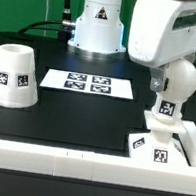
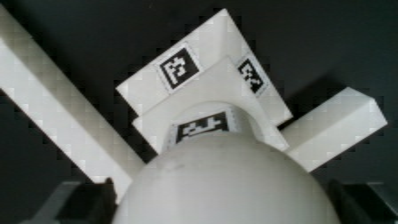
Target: Assemble lamp
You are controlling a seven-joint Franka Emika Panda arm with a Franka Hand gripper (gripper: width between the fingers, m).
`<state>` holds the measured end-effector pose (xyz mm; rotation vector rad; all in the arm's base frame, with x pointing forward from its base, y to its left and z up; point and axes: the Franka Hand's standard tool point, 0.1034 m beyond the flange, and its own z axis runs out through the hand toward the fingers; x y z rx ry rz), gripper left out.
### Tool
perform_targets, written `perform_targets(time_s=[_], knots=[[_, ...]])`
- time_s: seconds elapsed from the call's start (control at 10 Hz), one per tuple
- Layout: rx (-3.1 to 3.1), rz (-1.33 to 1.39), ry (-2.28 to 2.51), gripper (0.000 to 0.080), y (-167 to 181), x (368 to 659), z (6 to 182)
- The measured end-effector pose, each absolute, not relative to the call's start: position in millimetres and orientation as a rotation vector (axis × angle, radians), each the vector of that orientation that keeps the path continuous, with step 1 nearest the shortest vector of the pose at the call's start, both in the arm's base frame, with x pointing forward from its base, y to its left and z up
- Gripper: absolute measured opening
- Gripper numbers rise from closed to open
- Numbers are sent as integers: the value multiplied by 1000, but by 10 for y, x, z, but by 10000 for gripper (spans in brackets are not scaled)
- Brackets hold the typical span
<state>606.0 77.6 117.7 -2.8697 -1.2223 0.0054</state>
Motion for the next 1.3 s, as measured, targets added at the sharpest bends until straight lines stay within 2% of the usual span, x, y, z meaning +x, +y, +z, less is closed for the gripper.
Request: perform_targets(time_s=[0.2,0.6,1.3], knots=[[-2921,7,-1094,576,778,6058,1176],[-3068,-14,-189,576,855,6072,1169],[-2945,34,771,576,887,6072,1163]])
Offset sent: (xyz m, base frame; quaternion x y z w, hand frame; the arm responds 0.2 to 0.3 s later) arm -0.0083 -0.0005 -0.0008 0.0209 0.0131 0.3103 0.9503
